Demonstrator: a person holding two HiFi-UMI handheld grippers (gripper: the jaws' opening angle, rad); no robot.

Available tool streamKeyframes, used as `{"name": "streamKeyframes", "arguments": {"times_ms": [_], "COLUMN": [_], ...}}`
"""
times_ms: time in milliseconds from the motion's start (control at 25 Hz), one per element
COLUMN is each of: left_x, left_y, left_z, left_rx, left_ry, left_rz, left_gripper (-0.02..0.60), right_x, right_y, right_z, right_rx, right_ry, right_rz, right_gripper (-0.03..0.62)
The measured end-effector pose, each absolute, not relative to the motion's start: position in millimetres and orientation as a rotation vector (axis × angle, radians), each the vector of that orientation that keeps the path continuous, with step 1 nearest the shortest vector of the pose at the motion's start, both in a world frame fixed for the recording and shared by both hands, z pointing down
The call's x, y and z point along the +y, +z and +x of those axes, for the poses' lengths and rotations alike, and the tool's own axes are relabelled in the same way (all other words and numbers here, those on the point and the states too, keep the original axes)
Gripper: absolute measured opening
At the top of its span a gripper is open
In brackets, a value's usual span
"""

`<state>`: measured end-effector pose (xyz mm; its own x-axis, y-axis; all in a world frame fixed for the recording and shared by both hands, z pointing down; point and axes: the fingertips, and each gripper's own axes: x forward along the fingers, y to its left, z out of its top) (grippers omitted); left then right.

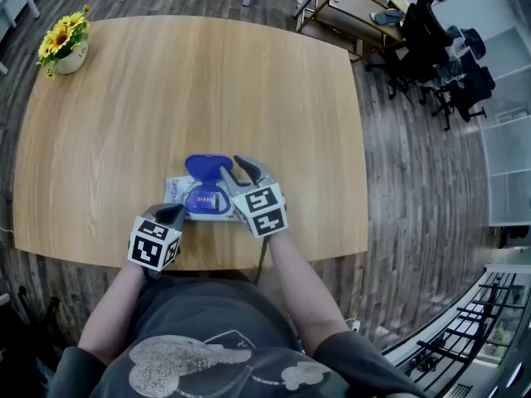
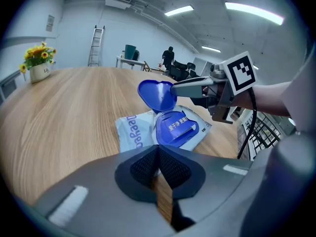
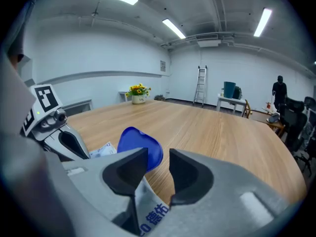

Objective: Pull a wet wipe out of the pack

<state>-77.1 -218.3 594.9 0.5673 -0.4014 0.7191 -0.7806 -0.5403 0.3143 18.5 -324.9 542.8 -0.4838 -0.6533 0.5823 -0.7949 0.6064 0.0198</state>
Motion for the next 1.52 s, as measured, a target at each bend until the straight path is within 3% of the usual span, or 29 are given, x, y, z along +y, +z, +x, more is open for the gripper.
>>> {"name": "streamKeyframes", "arguments": {"times_ms": [360,760,920,1000,1080,1280,1520], "left_x": [-219.1,-219.8,-220.2,-218.4,-216.7,-220.3,-239.1], "left_y": [594.0,559.9,543.1,541.3,541.6,552.6,571.9], "left_z": [-76.8,-72.3,-58.7,-47.2,-35.3,-14.7,-10.6], "left_rx": [-0.951,-0.987,-0.999,-0.984,-0.981,-1.056,-1.225], "left_ry": [0.768,0.623,0.588,0.583,0.595,0.737,0.88], "left_rz": [2.182,2.297,2.36,2.375,2.393,2.474,2.425], "left_gripper": [0.018,0.018,0.026,0.107,0.136,0.268,0.279], "right_x": [-333.7,-321.9,-314.6,-310.1,-305.0,-289.2,-270.8], "right_y": [564.2,511.1,490.8,485.7,482.7,479.3,483.5], "right_z": [18.7,31.3,44.0,50.9,57.9,71.5,85.3], "right_rx": [-2.22,-2.377,-2.403,-2.406,-2.408,-2.406,-2.395], "right_ry": [0.385,0.354,0.35,0.346,0.342,0.347,0.371], "right_rz": [1.147,1.321,1.412,1.446,1.468,1.487,1.482], "right_gripper": [0.126,0.125,0.082,0.045,0.011,0.006,0.006]}}
